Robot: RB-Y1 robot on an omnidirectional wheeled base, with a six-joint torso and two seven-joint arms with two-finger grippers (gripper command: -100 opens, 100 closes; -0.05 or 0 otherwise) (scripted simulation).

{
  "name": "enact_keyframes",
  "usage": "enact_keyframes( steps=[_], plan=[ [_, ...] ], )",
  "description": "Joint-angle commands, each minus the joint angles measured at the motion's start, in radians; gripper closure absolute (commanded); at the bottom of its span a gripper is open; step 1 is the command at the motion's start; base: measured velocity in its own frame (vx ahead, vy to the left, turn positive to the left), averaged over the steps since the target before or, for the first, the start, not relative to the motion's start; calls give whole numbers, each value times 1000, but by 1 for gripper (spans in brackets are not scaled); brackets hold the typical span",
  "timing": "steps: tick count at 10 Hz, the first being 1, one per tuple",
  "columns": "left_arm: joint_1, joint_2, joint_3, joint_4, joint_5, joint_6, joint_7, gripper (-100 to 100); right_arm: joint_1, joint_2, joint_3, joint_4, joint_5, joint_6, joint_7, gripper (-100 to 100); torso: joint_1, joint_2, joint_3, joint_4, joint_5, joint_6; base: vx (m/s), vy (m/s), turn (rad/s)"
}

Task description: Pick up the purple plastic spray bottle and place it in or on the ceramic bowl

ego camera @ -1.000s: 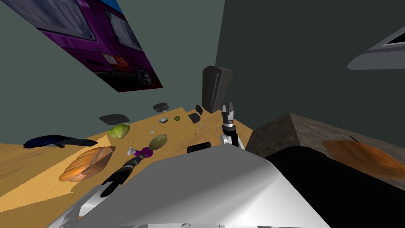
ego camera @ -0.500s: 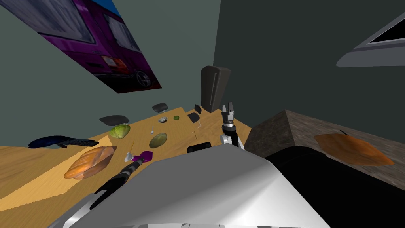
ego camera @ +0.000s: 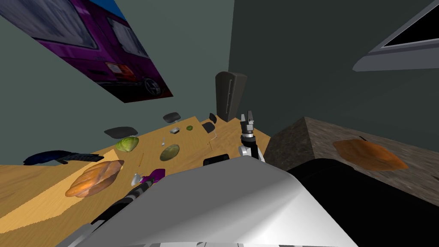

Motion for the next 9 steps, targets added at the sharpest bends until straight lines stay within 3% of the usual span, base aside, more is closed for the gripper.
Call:
enact_keyframes(
  steps=[1,3,9],
  plan=[
    [33,23,-16,-30,15,3,14,100,0,0,0,0,0,0,0,0,0,0,0,0,0,0,-20,-72,-63],
    [59,63,-4,-63,37,9,38,100,0,0,0,0,0,0,0,0,-3,-3,-1,0,-1,1,32,-118,-49],
    [54,195,142,-112,81,66,113,100,0,0,0,0,0,0,0,0,-3,-15,-8,-2,-1,2,129,-112,26]
  ],
)
